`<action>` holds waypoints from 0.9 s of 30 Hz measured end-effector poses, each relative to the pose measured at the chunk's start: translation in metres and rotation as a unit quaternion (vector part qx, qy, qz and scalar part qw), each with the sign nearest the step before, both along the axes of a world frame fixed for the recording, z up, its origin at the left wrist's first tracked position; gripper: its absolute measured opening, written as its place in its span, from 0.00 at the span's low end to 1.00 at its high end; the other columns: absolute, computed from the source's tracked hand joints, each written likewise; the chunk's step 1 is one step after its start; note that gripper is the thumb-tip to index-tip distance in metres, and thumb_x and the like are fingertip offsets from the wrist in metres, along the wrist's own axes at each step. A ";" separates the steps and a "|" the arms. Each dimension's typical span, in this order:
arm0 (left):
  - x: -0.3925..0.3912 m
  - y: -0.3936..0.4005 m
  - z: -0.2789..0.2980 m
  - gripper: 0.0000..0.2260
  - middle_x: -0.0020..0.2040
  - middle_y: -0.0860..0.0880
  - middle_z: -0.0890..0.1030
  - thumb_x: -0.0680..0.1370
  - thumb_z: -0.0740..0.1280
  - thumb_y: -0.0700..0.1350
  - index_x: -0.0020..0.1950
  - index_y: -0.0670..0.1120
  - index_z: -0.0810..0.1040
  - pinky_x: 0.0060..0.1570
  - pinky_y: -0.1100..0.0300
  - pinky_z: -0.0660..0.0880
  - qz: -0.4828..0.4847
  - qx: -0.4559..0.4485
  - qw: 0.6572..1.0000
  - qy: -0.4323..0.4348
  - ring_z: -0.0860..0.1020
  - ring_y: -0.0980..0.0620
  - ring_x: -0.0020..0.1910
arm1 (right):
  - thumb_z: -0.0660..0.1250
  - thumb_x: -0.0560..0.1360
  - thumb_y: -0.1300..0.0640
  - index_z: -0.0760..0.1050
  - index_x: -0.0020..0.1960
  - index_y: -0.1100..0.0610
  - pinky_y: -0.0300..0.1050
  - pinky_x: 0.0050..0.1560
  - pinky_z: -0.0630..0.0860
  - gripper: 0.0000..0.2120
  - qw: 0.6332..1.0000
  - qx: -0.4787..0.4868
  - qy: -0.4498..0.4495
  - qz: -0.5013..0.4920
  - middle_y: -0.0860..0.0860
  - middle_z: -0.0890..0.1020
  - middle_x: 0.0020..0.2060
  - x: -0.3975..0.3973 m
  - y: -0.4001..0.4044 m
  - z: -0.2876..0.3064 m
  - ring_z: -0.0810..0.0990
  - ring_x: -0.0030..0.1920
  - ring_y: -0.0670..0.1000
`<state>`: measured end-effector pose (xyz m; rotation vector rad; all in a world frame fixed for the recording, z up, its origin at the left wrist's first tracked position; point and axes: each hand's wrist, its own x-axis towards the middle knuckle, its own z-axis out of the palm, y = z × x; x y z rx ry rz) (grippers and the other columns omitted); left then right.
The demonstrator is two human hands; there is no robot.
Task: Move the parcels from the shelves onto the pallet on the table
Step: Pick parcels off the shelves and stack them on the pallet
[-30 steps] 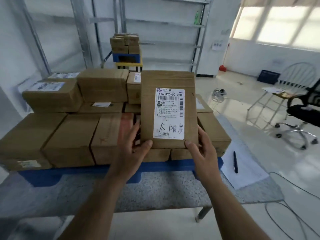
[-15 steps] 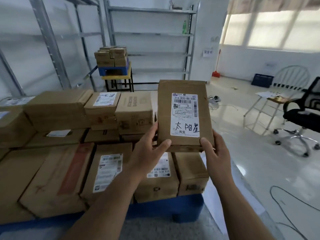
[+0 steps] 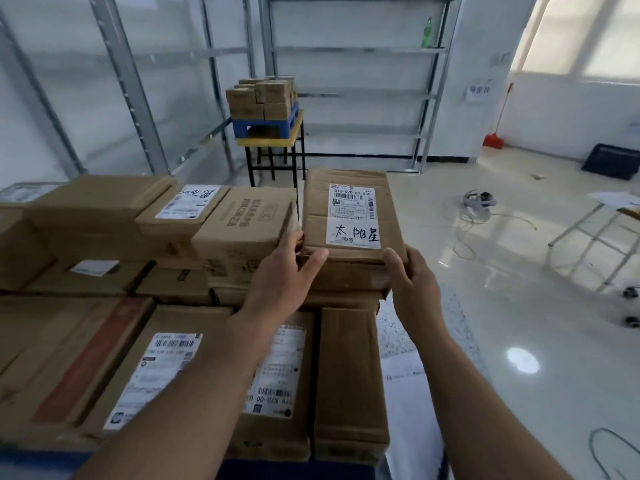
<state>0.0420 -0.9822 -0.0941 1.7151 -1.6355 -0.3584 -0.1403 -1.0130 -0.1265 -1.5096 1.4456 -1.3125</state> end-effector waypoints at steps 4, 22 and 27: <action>0.001 -0.019 0.013 0.24 0.60 0.45 0.78 0.79 0.55 0.58 0.69 0.45 0.67 0.50 0.56 0.71 0.044 -0.029 0.985 -0.163 0.75 0.47 0.57 | 0.59 0.79 0.47 0.71 0.64 0.55 0.34 0.35 0.69 0.17 1.000 0.000 0.005 0.006 0.49 0.81 0.49 0.007 -0.020 0.002 0.78 0.44 0.47; 0.024 -0.036 0.001 0.17 0.62 0.51 0.76 0.80 0.56 0.54 0.64 0.48 0.74 0.56 0.54 0.65 0.025 -0.005 0.954 -0.300 0.67 0.49 0.62 | 0.57 0.79 0.41 0.68 0.69 0.56 0.49 0.52 0.75 0.25 0.992 0.048 0.115 0.008 0.54 0.79 0.58 0.020 -0.032 -0.007 0.77 0.56 0.54; 0.025 -0.032 -0.001 0.17 0.65 0.52 0.75 0.80 0.57 0.52 0.65 0.48 0.74 0.59 0.55 0.64 0.009 -0.023 0.962 -0.272 0.66 0.50 0.63 | 0.57 0.78 0.40 0.67 0.70 0.57 0.49 0.54 0.74 0.27 0.991 0.055 0.123 0.005 0.54 0.78 0.60 0.020 -0.033 -0.007 0.77 0.58 0.54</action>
